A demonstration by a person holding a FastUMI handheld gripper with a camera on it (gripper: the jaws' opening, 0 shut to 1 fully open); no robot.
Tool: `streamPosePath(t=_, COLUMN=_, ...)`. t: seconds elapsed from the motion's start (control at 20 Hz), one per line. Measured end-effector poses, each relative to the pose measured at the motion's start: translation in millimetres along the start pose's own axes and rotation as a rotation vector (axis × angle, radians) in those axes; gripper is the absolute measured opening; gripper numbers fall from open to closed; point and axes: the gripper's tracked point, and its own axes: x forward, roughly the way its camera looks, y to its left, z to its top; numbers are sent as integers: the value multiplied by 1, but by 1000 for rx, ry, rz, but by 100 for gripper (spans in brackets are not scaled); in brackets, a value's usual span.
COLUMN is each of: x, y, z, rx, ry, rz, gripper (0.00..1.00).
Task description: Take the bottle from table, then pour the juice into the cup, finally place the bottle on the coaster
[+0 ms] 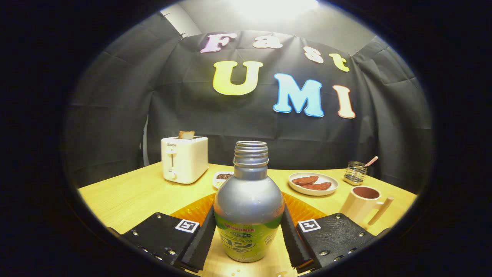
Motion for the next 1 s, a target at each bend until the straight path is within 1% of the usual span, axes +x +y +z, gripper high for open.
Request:
streamPosePath(t=0.15, x=0, y=-24, z=15, rx=63, ry=-16, rz=-27, gripper=79)
streamPosePath(t=0.3, x=4, y=-54, z=23, rx=126, ry=-24, rz=-75, gripper=79)
streamPosePath(t=0.5, x=16, y=-73, z=23, rx=218, ry=5, rz=-87, gripper=79)
streamPosePath(t=0.65, x=25, y=-76, z=28, rx=292, ry=16, rz=-66, gripper=77)
streamPosePath(t=0.8, x=30, y=-73, z=34, rx=424, ry=11, rz=-8, gripper=77)
streamPosePath(t=1.0, x=33, y=-84, z=31, rx=555, ry=20, rz=-7, gripper=77)
